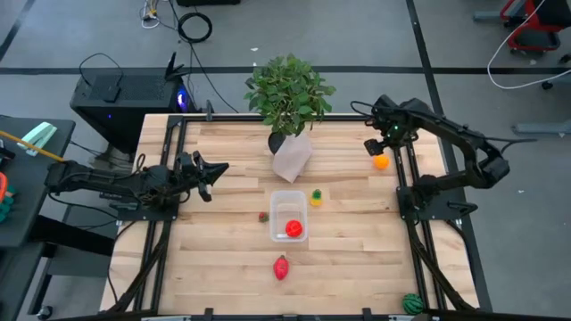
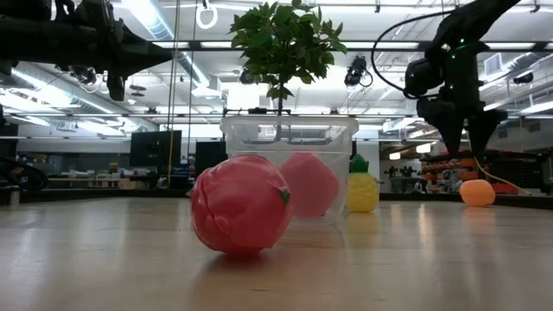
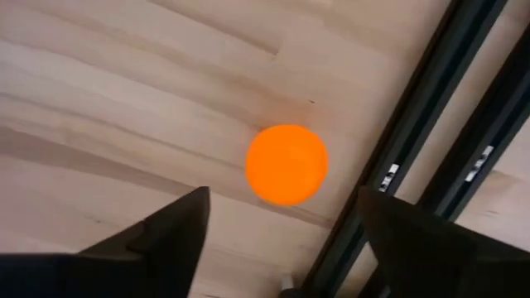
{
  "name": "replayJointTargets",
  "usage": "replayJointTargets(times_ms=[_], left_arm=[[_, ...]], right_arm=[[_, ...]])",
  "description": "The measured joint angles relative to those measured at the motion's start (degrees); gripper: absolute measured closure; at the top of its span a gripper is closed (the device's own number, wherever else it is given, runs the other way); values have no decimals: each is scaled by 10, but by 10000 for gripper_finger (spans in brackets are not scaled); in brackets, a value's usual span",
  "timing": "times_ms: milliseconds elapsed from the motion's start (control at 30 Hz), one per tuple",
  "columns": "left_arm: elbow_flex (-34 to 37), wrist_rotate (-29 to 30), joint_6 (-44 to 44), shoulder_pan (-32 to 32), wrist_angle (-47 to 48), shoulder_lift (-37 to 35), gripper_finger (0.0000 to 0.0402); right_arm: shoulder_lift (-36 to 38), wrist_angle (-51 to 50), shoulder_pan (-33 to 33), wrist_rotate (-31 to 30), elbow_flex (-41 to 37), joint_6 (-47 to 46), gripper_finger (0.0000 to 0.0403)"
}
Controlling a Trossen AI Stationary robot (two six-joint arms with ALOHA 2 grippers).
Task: Pick and placing Produce into tupperware
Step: Put the orange into the transparent bin
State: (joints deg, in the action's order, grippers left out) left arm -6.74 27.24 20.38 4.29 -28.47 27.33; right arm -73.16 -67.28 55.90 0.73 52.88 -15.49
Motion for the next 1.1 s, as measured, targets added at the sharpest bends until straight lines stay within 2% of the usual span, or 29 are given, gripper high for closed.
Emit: replayJointTargets(times_ms=[133,233,433,667,867,1100], left_arm=[[0,0,0,0,0,0,393],[0,0,0,0,0,0,389],[0,0,0,0,0,0,381],[0,0,0,0,0,0,395],[0,0,0,0,0,0,382],[0,0,1,0,0,0,375]], right_arm=[[-34,4,-2,2,0,-13,44],[-59,13,-7,0,0,-28,29],[-106,18,-13,-1,0,-33,27],[-142,30,-13,-7,-2,-81,29],[-126,57,-3,-19,-53,-143,29],[-57,138,7,-24,-132,-194,30]])
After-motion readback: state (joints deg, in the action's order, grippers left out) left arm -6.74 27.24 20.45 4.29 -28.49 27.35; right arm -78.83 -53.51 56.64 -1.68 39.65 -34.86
